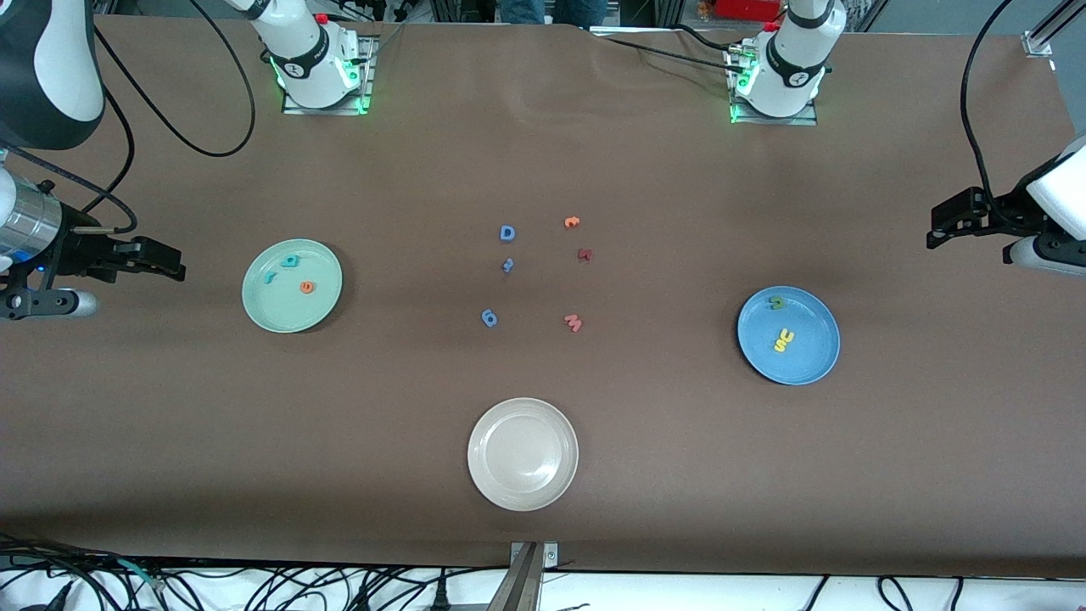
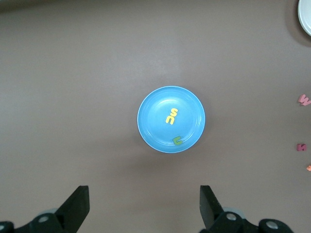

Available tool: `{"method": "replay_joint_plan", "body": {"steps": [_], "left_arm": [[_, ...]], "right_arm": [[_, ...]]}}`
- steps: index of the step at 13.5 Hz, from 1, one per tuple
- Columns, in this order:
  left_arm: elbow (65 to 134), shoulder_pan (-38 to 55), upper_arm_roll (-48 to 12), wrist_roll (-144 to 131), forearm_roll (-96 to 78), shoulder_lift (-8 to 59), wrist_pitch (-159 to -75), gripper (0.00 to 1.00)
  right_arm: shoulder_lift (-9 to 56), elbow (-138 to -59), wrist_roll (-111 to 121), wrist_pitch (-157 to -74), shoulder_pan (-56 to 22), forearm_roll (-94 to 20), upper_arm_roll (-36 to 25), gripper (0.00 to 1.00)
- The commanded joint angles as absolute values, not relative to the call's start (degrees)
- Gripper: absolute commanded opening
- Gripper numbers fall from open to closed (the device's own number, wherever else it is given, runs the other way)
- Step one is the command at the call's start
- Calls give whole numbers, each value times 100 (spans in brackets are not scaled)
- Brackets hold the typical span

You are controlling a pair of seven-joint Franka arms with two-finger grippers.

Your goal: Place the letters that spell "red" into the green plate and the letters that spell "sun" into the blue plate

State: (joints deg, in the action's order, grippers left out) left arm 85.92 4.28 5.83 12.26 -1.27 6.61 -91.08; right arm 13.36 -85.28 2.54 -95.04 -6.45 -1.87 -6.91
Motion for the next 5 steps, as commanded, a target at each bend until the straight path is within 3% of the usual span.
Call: {"method": "replay_joint_plan", "body": {"steps": [1,5], "left_arm": [[8552,334,492,1257,-53,615,-8991,100],[8552,334,492,1257,-35,615,-8991,100]], "right_arm": [[1318,-8499,220,-9492,-659,-141,-703,100],[1318,-8499,211,-9492,-659,-132,-703,100]]}}
